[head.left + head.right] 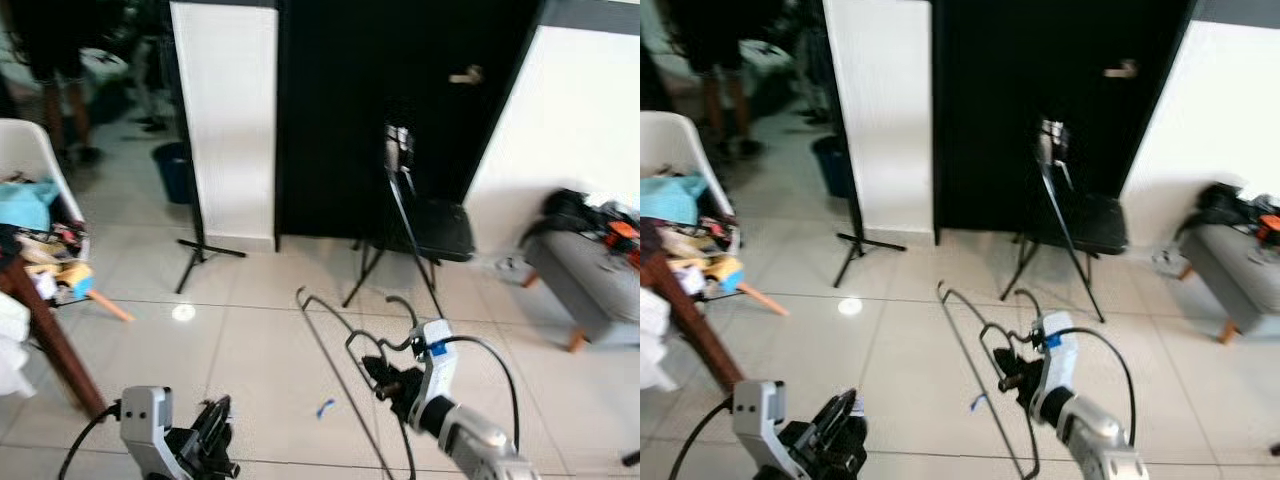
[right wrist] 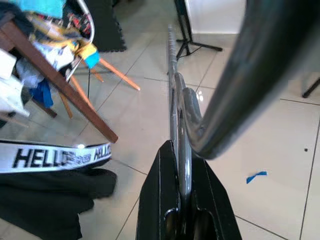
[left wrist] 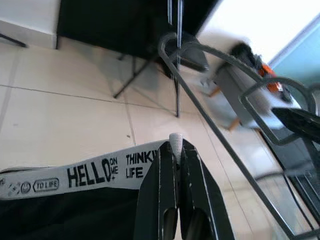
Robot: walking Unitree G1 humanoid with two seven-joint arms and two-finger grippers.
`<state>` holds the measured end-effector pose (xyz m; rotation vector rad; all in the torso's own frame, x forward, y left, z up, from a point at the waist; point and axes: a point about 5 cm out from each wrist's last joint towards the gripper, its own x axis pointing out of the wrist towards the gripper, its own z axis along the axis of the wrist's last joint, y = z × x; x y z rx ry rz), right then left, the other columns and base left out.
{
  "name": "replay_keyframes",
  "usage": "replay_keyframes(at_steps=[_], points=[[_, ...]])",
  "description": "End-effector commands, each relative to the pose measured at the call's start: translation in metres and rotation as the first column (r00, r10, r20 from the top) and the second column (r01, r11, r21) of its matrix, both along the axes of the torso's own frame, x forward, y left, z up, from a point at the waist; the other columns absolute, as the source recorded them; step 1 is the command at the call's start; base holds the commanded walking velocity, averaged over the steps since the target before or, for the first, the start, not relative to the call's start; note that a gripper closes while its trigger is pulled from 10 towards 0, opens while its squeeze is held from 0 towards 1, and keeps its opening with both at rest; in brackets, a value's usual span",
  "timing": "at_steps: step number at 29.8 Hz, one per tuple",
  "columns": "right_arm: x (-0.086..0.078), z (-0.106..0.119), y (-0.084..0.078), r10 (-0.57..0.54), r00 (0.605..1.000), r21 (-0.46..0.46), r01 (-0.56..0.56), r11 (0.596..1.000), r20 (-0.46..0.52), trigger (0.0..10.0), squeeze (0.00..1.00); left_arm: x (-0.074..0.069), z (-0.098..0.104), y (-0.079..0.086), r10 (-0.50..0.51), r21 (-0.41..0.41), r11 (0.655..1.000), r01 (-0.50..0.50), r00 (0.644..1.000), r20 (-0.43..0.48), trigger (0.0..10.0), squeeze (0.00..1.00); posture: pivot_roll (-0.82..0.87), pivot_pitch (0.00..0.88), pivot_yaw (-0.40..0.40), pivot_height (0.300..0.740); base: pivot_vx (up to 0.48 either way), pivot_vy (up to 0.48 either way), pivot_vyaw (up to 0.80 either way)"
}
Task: Hang hanger
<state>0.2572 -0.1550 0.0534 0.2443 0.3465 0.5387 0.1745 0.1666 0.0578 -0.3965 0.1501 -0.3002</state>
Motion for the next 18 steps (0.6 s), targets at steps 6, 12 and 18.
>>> replay_keyframes(at_steps=[6, 12, 18], points=[[0.0000, -0.0003, -0.0043, -0.023, 0.999, 0.076, 0.026, 0.997, -0.041, 10.0, 0.00, 0.0021, 0.0006, 0.0045, 0.030, -0.109, 0.994, -0.032, 0.999, -0.019, 10.0, 0.00, -0.06, 0.000, -0.038, 0.740, 0.000, 0.000, -0.80], [0.0000, 0.0011, -0.0050, -0.021, 0.999, 0.083, 0.024, 0.996, -0.040, 10.0, 0.00, 0.0017, 0.0024, 0.0033, 0.019, -0.119, 0.993, -0.020, 1.000, -0.011, 10.0, 0.00, -0.06, 0.000, -0.043, 0.740, 0.000, 0.000, -0.80], [-0.0005, 0.0027, -0.0044, -0.019, 0.999, 0.089, 0.022, 0.996, -0.040, 10.0, 0.00, 0.0011, 0.0046, 0.0041, 0.014, -0.128, 0.992, -0.015, 1.000, -0.009, 10.0, 0.00, -0.06, 0.000, -0.040, 0.740, 0.000, 0.000, -0.80]])
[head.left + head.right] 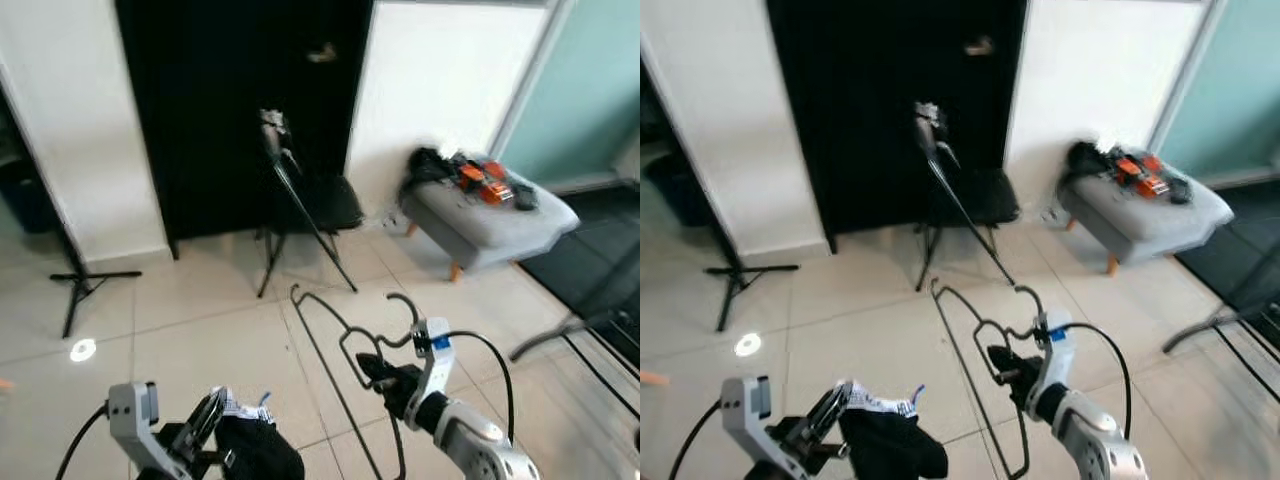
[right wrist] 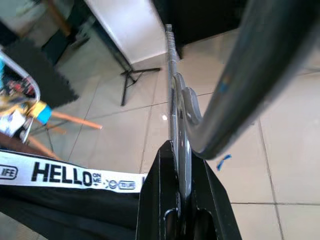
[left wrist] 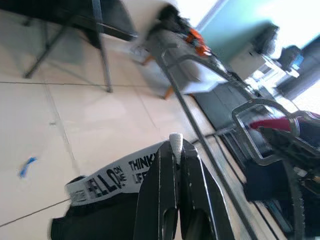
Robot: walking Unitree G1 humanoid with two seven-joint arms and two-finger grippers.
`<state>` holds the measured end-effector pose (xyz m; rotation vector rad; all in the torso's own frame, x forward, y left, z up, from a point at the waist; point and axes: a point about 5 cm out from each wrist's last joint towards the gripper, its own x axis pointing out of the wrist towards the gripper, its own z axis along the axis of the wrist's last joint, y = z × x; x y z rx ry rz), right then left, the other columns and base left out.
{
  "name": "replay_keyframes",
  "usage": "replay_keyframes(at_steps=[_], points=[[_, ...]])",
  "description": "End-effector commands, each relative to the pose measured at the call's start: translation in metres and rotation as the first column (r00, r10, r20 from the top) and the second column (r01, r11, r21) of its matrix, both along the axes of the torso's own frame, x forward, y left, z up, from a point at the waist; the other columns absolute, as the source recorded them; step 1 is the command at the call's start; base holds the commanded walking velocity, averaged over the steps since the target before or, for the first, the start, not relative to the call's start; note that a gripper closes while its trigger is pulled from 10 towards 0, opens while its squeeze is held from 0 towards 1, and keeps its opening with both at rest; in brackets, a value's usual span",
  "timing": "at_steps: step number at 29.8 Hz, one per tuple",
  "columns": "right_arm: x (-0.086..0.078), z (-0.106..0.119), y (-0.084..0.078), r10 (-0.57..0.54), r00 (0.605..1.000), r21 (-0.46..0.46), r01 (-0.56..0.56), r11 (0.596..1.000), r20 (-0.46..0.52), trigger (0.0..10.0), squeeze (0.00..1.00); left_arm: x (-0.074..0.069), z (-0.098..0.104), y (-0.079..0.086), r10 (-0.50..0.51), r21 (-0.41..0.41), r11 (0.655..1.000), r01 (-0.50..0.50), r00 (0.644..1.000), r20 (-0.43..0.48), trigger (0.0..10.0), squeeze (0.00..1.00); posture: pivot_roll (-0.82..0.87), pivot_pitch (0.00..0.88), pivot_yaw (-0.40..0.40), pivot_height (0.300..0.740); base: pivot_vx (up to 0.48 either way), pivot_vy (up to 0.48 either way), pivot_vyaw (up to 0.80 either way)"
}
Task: Hang hanger
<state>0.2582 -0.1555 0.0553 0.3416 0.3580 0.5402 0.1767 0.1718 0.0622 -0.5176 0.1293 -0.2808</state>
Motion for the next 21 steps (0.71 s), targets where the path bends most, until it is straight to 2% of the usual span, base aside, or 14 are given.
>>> replay_keyframes(at_steps=[1, 21], points=[[-0.0017, 0.0010, -0.0038, -0.010, 1.000, 0.003, 0.010, 1.000, -0.004, 10.0, 0.00, -0.0012, 0.0008, -0.0007, -0.015, -0.011, 1.000, 0.015, 1.000, -0.004, 10.0, 0.00, -0.06, 0.000, -0.040, 0.740, 0.000, 0.000, -0.80], [-0.0001, 0.0070, -0.0039, -0.010, 1.000, 0.022, 0.010, 1.000, -0.001, 10.0, 0.00, 0.0002, 0.0075, 0.0016, -0.002, -0.031, 1.000, 0.003, 1.000, 0.005, 10.0, 0.00, -0.06, 0.000, -0.032, 0.740, 0.000, 0.000, -0.80]])
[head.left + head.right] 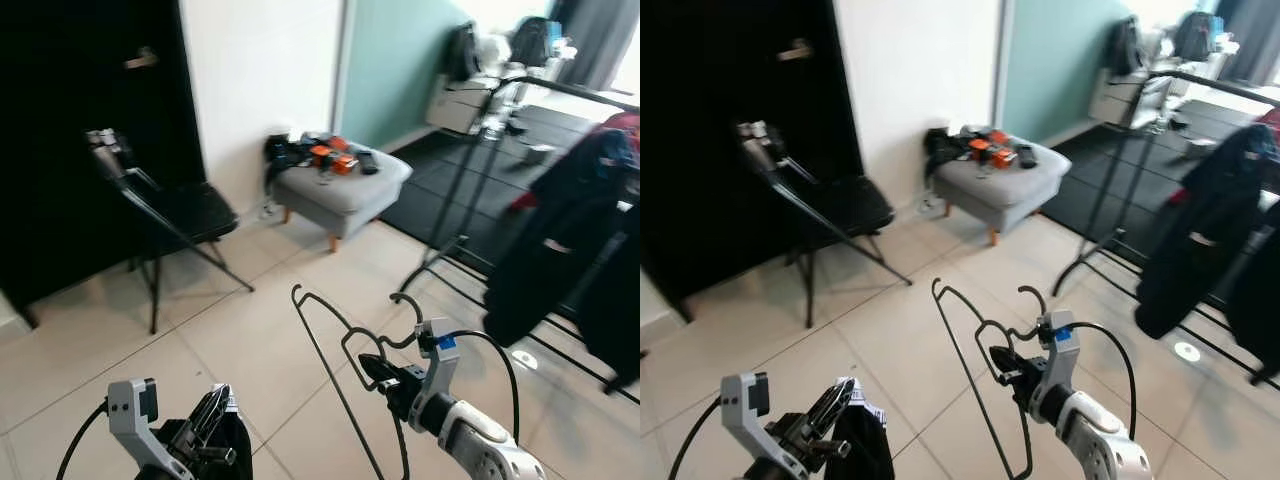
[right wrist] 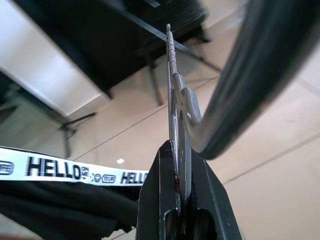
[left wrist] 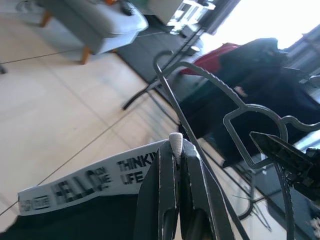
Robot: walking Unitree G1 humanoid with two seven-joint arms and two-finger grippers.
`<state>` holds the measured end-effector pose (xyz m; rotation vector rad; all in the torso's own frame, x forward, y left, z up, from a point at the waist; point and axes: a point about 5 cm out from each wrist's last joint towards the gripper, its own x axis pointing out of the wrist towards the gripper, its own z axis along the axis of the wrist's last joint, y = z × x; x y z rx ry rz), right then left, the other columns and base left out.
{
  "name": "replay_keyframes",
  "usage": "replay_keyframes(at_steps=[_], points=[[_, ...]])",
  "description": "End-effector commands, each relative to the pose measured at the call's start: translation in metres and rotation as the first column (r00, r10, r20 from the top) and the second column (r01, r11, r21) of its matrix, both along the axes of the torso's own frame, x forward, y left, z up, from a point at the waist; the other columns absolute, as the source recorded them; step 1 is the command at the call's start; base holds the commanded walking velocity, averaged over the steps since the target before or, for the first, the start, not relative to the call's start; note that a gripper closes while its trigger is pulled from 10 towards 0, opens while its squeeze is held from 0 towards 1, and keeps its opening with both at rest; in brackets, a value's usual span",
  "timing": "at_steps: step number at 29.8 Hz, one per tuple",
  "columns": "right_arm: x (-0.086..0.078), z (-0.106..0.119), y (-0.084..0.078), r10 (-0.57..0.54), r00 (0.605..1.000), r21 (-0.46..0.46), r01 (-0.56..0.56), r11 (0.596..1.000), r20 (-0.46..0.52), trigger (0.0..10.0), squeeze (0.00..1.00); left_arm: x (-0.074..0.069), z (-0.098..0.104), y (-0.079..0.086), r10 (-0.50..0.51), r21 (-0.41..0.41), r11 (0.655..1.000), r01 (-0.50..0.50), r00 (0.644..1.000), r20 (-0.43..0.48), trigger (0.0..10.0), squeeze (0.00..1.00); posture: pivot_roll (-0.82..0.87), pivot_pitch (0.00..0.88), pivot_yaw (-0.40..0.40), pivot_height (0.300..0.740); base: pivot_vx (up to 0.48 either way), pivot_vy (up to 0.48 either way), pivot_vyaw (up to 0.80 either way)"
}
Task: Hang hanger
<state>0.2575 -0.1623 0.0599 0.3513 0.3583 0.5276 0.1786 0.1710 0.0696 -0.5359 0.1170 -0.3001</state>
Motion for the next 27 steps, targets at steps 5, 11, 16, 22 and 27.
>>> replay_keyframes(at_steps=[5, 11, 16, 22, 27], points=[[0.0004, 0.0033, 0.0030, 0.006, 1.000, 0.021, -0.006, 1.000, 0.003, 10.0, 0.00, -0.0014, 0.0006, 0.0026, 0.010, -0.012, 1.000, -0.011, 1.000, -0.012, 10.0, 0.00, -0.06, 0.000, -0.029, 0.740, 0.000, 0.000, -0.80], [0.0005, 0.0037, 0.0027, 0.012, 1.000, 0.026, -0.012, 1.000, 0.000, 10.0, 0.00, -0.0010, 0.0009, 0.0017, 0.000, -0.019, 1.000, 0.000, 1.000, -0.015, 10.0, 0.00, -0.06, 0.000, -0.029, 0.740, 0.000, 0.000, -0.80], [0.0007, 0.0040, 0.0026, 0.015, 1.000, 0.028, -0.015, 1.000, -0.003, 10.0, 0.00, -0.0005, 0.0013, 0.0007, -0.016, -0.022, 1.000, 0.016, 1.000, -0.018, 10.0, 0.00, -0.06, 0.000, -0.029, 0.740, 0.000, 0.000, -0.80], [0.0008, 0.0043, 0.0032, 0.025, 1.000, 0.027, -0.025, 0.999, -0.006, 10.0, 0.00, 0.0000, 0.0011, -0.0008, -0.052, -0.016, 0.999, 0.052, 0.998, -0.028, 10.0, 0.00, -0.07, 0.000, -0.029, 0.740, 0.000, 0.000, -0.80], [0.0030, 0.0066, 0.0044, 0.090, 0.996, 0.008, -0.090, 0.996, 0.002, 10.0, 0.00, 0.0060, 0.0022, -0.0071, -0.155, 0.093, 0.983, 0.156, 0.988, -0.025, 10.0, 0.00, -0.07, 0.000, -0.034, 0.740, 0.000, 0.000, -0.80]])
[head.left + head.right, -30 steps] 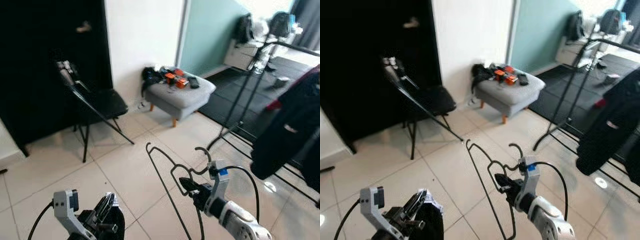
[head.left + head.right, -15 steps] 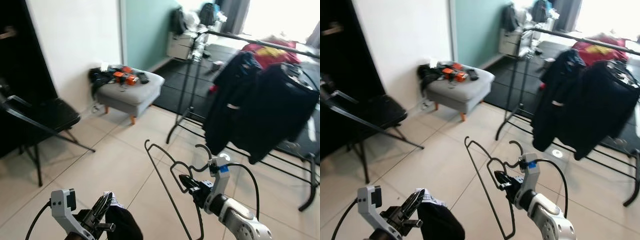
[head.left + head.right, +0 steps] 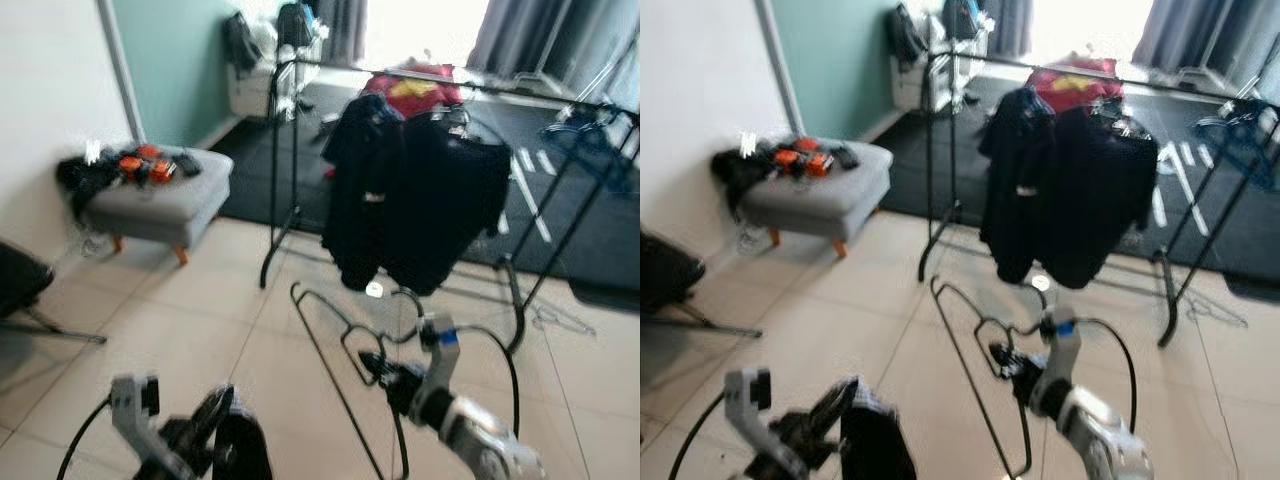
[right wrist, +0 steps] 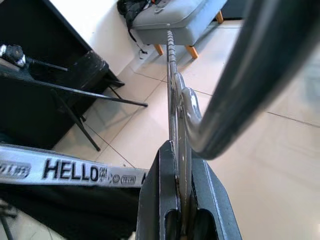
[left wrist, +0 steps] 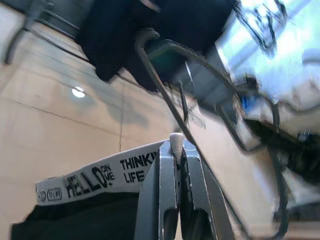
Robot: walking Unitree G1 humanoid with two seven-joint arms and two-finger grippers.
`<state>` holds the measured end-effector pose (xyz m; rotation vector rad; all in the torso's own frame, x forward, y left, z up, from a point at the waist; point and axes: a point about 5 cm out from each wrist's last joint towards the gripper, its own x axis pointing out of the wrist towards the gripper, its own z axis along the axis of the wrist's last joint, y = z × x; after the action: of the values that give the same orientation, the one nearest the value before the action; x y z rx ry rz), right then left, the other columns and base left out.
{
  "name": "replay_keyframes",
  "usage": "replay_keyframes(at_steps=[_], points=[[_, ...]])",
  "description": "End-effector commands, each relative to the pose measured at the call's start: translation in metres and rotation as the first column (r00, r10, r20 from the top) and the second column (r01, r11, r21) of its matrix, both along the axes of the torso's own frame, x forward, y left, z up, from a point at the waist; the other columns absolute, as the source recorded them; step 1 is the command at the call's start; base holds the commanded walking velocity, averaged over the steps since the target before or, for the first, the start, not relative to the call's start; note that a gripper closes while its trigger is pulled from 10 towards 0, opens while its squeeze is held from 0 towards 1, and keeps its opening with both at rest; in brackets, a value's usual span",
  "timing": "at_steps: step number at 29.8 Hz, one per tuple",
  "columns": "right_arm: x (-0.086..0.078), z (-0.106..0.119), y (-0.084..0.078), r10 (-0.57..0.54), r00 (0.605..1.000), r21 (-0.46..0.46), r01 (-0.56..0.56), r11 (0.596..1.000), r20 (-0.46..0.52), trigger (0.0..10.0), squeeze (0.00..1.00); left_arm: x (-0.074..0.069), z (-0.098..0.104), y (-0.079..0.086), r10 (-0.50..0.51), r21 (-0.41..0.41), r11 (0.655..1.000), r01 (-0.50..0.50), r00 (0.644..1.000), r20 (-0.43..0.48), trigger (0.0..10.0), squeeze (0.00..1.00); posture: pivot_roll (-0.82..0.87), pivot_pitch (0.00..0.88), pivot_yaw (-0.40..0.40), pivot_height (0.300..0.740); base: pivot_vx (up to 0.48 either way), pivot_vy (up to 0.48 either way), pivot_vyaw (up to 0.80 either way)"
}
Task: Hang hanger
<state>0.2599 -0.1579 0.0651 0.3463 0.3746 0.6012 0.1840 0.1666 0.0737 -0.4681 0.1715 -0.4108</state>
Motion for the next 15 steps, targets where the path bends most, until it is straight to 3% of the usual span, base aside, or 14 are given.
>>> replay_keyframes(at_steps=[1, 2, 4, 5, 7, 8, 9, 10, 11, 12, 13, 14, 15], points=[[0.003, 0.005, 0.000, 0.052, 0.998, -0.026, -0.051, 0.998, 0.035, 10.0, 0.00, 0.007, 0.004, -0.004, -0.089, 0.144, 0.986, 0.080, 0.995, 0.054, 10.0, 0.00, -0.08, 0.000, -0.032, 0.740, 0.000, 0.000, -0.80], [0.003, 0.005, 0.000, 0.052, 0.998, -0.026, -0.051, 0.998, 0.035, 10.0, 0.00, 0.007, 0.004, -0.004, -0.089, 0.144, 0.986, 0.080, 0.995, 0.054, 10.0, 0.00, -0.08, 0.000, -0.032, 0.740, 0.000, 0.000, -0.80], [0.011, 0.013, -0.002, 0.095, 0.991, -0.090, -0.087, 0.992, 0.092, 10.0, 0.00, 0.020, 0.017, -0.005, -0.202, 0.346, 0.928, 0.142, 0.969, 0.144, 10.0, 0.00, -0.08, 0.000, -0.030, 0.740, 0.000, 0.000, -0.80], [0.011, 0.013, -0.002, 0.095, 0.991, -0.090, -0.087, 0.992, 0.092, 10.0, 0.00, 0.020, 0.017, -0.005, -0.202, 0.346, 0.928, 0.142, 0.969, 0.144, 10.0, 0.00, -0.08, 0.000, -0.030, 0.740, 0.000, 0.000, -0.80], [0.020, 0.023, -0.005, 0.121, 0.983, -0.128, -0.104, 0.986, 0.139, 10.0, 0.00, 0.029, 0.033, -0.004, -0.319, 0.516, 0.838, 0.175, 0.925, 0.204, 10.0, 0.00, -0.08, 0.000, -0.028, 0.740, 0.000, 0.000, -0.80], [0.023, 0.031, -0.007, 0.165, 0.971, -0.157, -0.138, 0.978, 0.173, 10.0, 0.00, 0.034, 0.042, -0.001, -0.396, 0.636, 0.751, 0.178, 0.892, 0.218, 10.0, 0.00, -0.08, 0.000, -0.025, 0.740, 0.000, 0.000, -0.80], [0.024, 0.037, -0.008, 0.197, 0.961, -0.178, -0.163, 0.970, 0.193, 10.0, 0.00, 0.037, 0.048, 0.002, -0.445, 0.707, 0.685, 0.173, 0.869, 0.219, 10.0, 0.00, -0.08, 0.000, -0.025, 0.740, 0.000, 0.000, -0.80], [0.024, 0.037, -0.008, 0.197, 0.961, -0.178, -0.163, 0.970, 0.193, 10.0, 0.00, 0.037, 0.048, 0.002, -0.445, 0.707, 0.685, 0.173, 0.869, 0.219, 10.0, 0.00, -0.08, 0.000, -0.025, 0.740, 0.000, 0.000, -0.80], [0.025, 0.044, -0.011, 0.240, 0.948, -0.198, -0.199, 0.960, 0.208, 10.0, 0.00, 0.041, 0.056, 0.007, -0.505, 0.792, 0.589, 0.158, 0.837, 0.209, 10.0, 0.00, -0.08, 0.000, -0.023, 0.740, 0.000, 0.000, -0.74], [0.027, 0.053, -0.016, 0.295, 0.929, -0.225, -0.245, 0.943, 0.223, 10.0, 0.00, 0.046, 0.066, 0.017, -0.571, 0.892, 0.435, 0.122, 0.803, 0.169, 10.0, 0.00, -0.08, 0.000, -0.022, 0.740, 0.000, 0.000, 0.00], [0.027, 0.059, -0.020, 0.327, 0.917, -0.240, -0.272, 0.932, 0.229, 10.0, 0.00, 0.050, 0.072, 0.023, -0.605, 0.938, 0.333, 0.095, 0.785, 0.135, 10.0, 0.00, -0.08, 0.000, -0.022, 0.740, 0.000, 0.000, 0.00], [0.027, 0.059, -0.020, 0.327, 0.917, -0.240, -0.272, 0.932, 0.229, 10.0, 0.00, 0.050, 0.072, 0.023, -0.605, 0.938, 0.333, 0.095, 0.785, 0.135, 10.0, 0.00, -0.08, 0.000, -0.022, 0.740, 0.000, 0.000, 0.00], [0.029, 0.065, -0.024, 0.346, 0.908, -0.252, -0.286, 0.924, 0.237, 10.0, 0.00, 0.055, 0.079, 0.030, -0.632, 0.971, 0.233, 0.060, 0.768, 0.104, 10.0, 0.00, -0.08, 0.000, -0.013, 0.740, 0.000, 0.000, 0.00]])
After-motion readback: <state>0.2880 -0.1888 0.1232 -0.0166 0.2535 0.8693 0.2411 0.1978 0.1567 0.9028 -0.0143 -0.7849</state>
